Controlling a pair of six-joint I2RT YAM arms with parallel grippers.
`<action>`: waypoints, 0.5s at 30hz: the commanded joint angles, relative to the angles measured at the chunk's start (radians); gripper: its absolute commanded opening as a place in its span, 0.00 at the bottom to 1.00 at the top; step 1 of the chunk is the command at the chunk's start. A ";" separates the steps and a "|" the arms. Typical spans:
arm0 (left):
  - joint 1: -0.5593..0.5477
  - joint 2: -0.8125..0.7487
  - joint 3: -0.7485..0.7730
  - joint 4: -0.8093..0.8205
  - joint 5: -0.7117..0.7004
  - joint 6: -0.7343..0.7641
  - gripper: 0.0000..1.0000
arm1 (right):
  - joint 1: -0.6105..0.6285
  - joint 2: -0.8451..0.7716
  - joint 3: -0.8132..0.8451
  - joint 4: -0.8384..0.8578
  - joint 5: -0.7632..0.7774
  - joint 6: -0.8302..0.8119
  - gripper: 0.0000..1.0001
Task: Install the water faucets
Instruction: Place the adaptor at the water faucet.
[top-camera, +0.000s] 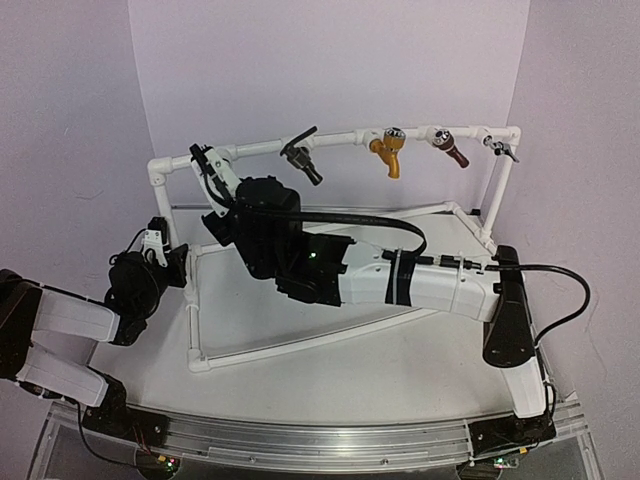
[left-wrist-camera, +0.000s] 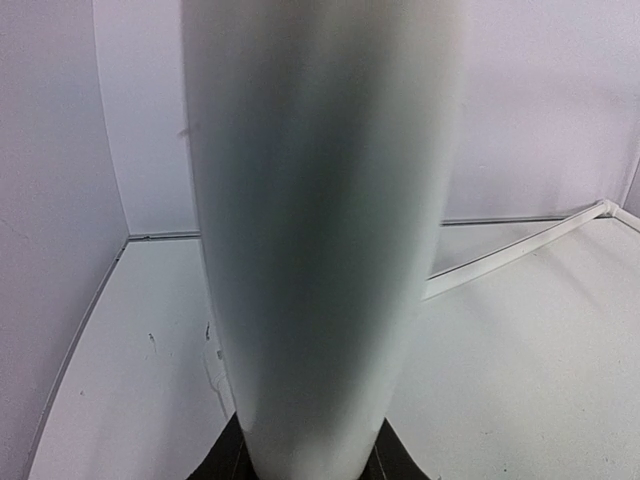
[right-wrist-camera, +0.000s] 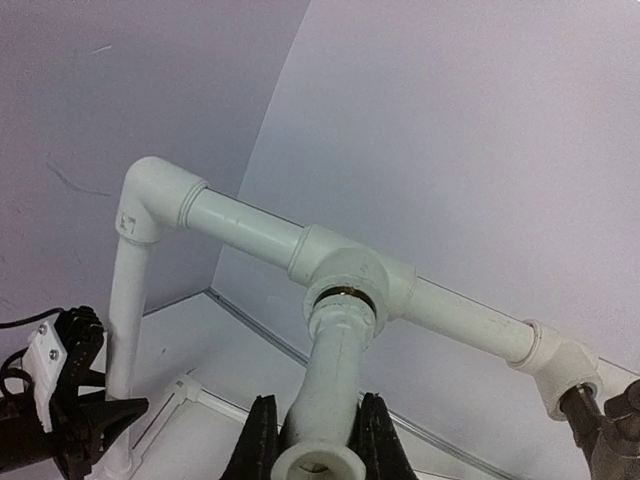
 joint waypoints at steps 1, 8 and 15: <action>-0.036 0.004 0.031 0.009 0.148 -0.030 0.00 | -0.060 -0.065 -0.053 -0.012 -0.153 0.413 0.00; -0.036 0.002 0.029 0.007 0.148 -0.031 0.00 | -0.109 -0.080 -0.092 -0.014 -0.244 0.890 0.07; -0.037 -0.005 0.027 0.006 0.150 -0.032 0.00 | -0.108 -0.193 -0.160 -0.104 -0.288 0.486 0.86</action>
